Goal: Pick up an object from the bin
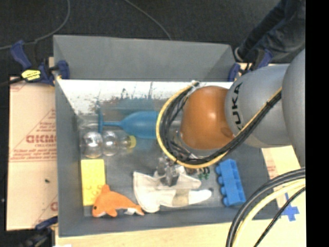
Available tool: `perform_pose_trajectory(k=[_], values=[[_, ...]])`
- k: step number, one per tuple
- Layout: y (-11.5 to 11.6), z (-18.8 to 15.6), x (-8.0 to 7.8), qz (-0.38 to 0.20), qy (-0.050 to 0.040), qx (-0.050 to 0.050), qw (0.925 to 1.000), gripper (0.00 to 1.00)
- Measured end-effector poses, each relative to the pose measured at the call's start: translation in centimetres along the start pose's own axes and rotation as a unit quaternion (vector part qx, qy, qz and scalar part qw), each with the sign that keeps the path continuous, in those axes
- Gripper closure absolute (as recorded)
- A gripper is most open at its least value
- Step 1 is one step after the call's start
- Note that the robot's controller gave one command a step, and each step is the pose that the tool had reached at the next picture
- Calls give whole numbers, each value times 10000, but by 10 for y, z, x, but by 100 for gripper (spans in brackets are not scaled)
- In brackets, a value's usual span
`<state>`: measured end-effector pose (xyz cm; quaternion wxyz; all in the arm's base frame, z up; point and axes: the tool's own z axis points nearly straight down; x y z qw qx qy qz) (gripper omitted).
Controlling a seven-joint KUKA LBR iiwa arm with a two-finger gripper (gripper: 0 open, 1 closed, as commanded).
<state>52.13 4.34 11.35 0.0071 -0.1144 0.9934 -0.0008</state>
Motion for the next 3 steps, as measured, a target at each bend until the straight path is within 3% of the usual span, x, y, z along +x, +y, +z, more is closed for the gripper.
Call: perform_pose_trajectory(k=[1,2,3], values=[[-6,-38,8,-49,-26,8,10000,100],[-1,-73,-5,-218,-35,9,9998,100],[-5,-89,2,-195,-57,20,9998,100]])
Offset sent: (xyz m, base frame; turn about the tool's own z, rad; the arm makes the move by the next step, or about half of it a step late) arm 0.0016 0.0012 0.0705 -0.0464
